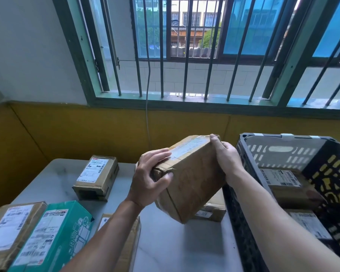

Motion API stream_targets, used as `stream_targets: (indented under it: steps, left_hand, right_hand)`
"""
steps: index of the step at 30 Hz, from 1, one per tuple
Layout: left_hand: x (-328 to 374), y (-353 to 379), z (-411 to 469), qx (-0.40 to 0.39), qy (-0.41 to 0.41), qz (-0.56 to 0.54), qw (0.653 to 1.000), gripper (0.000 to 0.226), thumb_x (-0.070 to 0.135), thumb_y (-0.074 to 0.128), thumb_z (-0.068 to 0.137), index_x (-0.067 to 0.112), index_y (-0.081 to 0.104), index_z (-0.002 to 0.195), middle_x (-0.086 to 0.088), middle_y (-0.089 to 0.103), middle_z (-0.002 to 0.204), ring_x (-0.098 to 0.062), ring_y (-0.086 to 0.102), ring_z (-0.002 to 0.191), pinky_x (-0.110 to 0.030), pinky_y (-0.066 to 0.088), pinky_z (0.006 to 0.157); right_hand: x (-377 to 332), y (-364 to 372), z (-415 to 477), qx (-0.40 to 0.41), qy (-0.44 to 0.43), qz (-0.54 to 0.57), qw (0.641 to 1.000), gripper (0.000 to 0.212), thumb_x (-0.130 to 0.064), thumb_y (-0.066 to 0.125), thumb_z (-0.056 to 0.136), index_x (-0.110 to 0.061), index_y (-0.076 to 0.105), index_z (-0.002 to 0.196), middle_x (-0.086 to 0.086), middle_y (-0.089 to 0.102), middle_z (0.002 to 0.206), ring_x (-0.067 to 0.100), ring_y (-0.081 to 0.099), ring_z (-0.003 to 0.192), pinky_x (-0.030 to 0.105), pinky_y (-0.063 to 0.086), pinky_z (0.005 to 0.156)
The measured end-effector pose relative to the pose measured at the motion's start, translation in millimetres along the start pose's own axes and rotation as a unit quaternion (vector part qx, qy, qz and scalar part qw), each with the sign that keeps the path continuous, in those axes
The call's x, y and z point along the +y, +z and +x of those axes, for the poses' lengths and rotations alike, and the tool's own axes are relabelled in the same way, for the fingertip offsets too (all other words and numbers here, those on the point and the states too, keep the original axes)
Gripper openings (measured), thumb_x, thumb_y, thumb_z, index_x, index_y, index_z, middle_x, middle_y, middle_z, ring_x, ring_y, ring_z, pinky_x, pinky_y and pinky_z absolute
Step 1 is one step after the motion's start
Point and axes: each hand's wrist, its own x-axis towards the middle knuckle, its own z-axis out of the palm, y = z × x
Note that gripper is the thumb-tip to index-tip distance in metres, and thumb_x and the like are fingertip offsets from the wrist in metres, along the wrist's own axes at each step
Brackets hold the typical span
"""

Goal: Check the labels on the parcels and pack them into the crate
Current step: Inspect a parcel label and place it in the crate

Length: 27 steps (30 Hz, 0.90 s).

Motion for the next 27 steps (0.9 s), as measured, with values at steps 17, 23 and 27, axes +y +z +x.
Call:
stream_targets:
  steps: [17,23,27]
  left_hand:
    - [2,1,-8,0.043,-0.13,-0.234,0.963,0.087,0.067,0.054,0.087,0.047,0.011,0.159,0.01,0.02,0.168,-0.011,0.032,0.15,-0.037,0.047,0.112]
    - [23,3,10,0.051,-0.121,-0.298,0.946,0.071,0.063,0.042,0.089,0.047,0.024,0.156,0.007,0.038,0.159,-0.007,0.052,0.135,-0.032,0.057,0.099]
    - [44,13,21,0.036,-0.101,-0.317,0.942,0.08,0.072,0.046,0.087,0.042,0.025,0.158,0.011,0.051,0.145,0.001,0.064,0.118,-0.026,0.06,0.085]
  right_hand:
    - [-1,15,-35,0.061,-0.051,0.089,0.993,0.057,-0.066,0.046,0.077,-0.03,0.062,0.119,-0.004,0.062,0.102,0.015,0.058,0.098,0.033,0.04,0.068]
    - [-18,1,-52,0.096,-0.083,0.092,0.988,0.047,-0.066,0.05,0.083,-0.032,0.061,0.114,-0.003,0.061,0.102,0.015,0.058,0.097,0.037,0.044,0.075]
    - [-30,-23,-61,0.13,-0.106,0.086,0.982,0.048,-0.071,0.051,0.077,-0.039,0.059,0.112,-0.01,0.059,0.105,0.01,0.054,0.099,0.034,0.041,0.071]
